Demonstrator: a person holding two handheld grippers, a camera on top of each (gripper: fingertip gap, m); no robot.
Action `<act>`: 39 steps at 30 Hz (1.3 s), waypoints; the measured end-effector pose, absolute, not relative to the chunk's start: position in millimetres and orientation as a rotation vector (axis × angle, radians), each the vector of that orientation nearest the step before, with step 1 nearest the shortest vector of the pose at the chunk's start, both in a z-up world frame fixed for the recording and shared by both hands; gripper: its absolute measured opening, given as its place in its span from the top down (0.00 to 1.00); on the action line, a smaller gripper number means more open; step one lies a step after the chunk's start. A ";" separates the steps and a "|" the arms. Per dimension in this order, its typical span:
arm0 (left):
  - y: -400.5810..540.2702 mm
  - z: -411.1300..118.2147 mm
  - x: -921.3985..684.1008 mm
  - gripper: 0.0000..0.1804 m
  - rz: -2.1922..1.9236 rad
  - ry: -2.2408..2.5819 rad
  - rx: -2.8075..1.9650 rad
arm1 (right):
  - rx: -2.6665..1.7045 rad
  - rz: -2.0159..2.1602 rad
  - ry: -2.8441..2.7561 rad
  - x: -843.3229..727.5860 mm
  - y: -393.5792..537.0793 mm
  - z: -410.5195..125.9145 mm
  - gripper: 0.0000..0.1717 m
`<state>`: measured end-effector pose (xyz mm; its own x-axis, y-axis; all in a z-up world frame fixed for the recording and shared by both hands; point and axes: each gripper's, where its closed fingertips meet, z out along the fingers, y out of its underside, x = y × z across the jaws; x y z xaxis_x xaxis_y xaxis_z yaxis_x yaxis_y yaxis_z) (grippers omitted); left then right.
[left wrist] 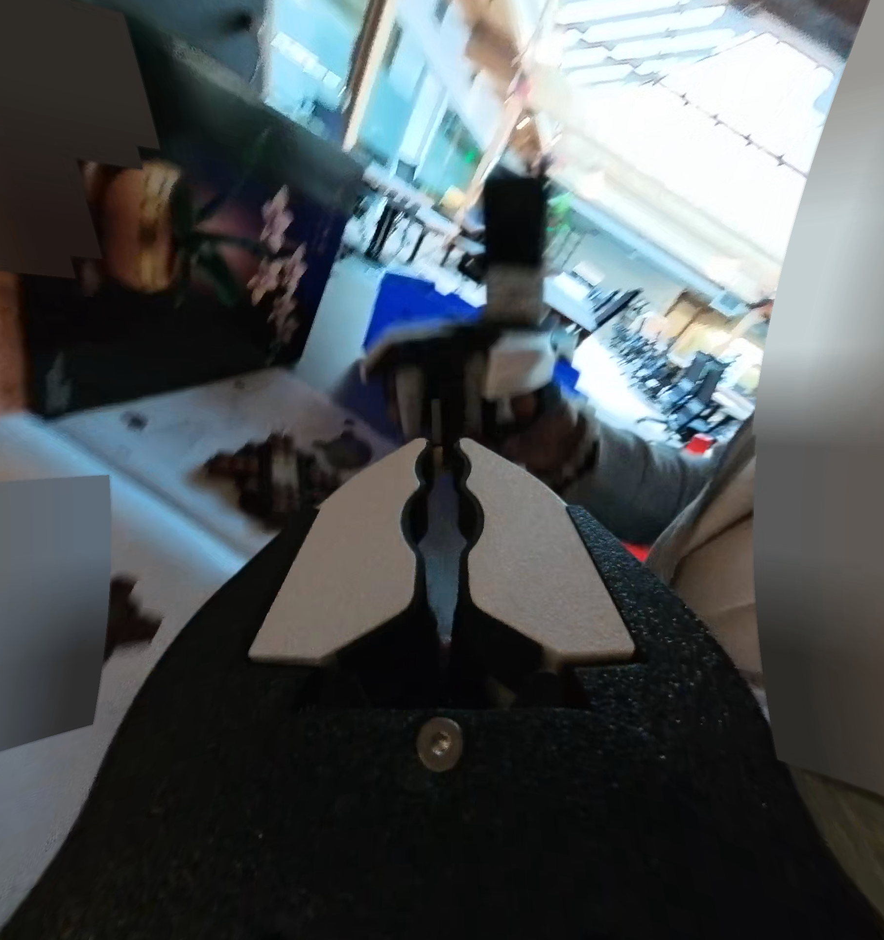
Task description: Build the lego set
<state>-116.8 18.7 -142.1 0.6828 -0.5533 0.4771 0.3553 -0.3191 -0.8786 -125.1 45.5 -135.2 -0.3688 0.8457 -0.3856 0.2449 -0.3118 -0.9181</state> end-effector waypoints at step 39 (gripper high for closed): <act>-3.2 -183.0 -130.5 0.96 -0.932 0.139 -1.895 | -1.747 0.691 -1.946 -100.3 80.7 -238.9 0.97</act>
